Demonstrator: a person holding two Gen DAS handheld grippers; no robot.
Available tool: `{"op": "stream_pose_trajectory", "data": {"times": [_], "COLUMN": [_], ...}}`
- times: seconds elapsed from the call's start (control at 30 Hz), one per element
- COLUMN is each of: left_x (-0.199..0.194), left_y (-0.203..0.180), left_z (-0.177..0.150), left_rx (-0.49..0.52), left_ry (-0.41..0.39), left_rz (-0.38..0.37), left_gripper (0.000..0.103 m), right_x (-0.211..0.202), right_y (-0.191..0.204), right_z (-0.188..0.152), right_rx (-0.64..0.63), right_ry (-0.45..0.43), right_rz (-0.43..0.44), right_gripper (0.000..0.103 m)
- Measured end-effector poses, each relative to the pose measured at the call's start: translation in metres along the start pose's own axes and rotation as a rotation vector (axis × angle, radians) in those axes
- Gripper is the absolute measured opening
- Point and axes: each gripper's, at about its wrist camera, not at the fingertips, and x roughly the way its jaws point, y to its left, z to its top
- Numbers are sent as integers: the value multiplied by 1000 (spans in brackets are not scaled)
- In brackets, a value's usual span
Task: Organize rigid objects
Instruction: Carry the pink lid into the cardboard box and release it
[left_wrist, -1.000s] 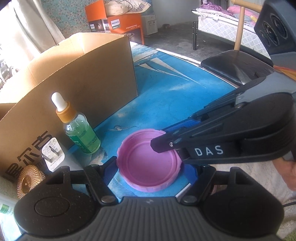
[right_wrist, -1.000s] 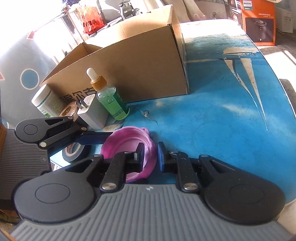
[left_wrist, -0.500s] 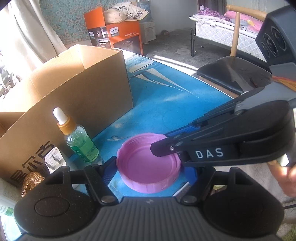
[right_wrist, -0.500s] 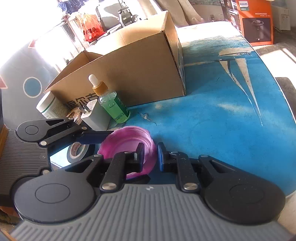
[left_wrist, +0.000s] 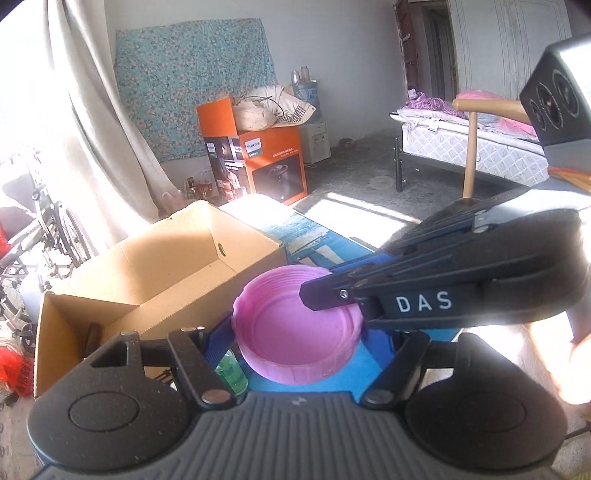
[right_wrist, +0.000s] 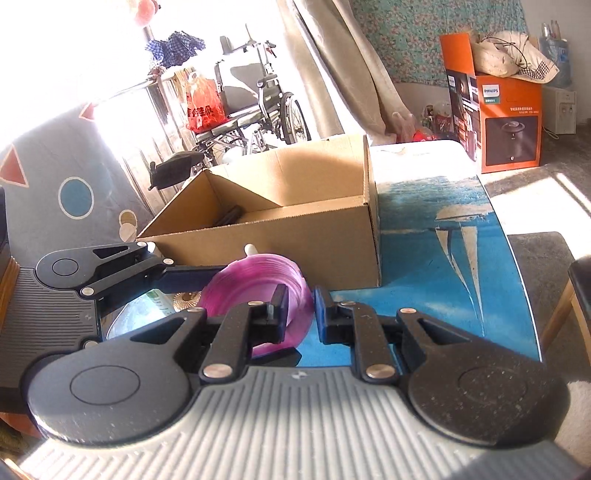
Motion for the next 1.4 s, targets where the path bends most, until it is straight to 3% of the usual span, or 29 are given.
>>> {"op": "stream_pose_trajectory", "data": {"times": [0.13, 0.27, 0.37, 0.53, 0.73, 0.93, 1.17, 1.4], "left_x": [-15, -12, 7, 60, 115, 148, 161, 159], "left_y": [28, 65, 97, 157, 211, 227, 234, 235], "left_z": [25, 46, 57, 57, 17, -7, -16, -17], "left_rx": [-2, -8, -40, -162, -268, -328, -400, -412], "left_ry": [-70, -74, -22, 167, 402, 546, 648, 653], "left_rz": [85, 147, 159, 88, -24, -89, -162, -160], "left_gripper": [75, 75, 74, 74, 74, 74, 76, 76], "right_x": [-2, 27, 68, 161, 261, 305, 327, 331], "right_y": [28, 51, 60, 52, 30, 25, 25, 27], "right_z": [49, 101, 138, 172, 151, 120, 105, 105], "right_rx": [-126, -218, -235, -138, 13, 37, 38, 21], "right_ry": [-62, -34, 48, 280, 554, 708, 835, 848], "right_rz": [32, 84, 126, 205, 247, 238, 270, 266], "right_gripper": [15, 15, 15, 15, 14, 14, 16, 16]}}
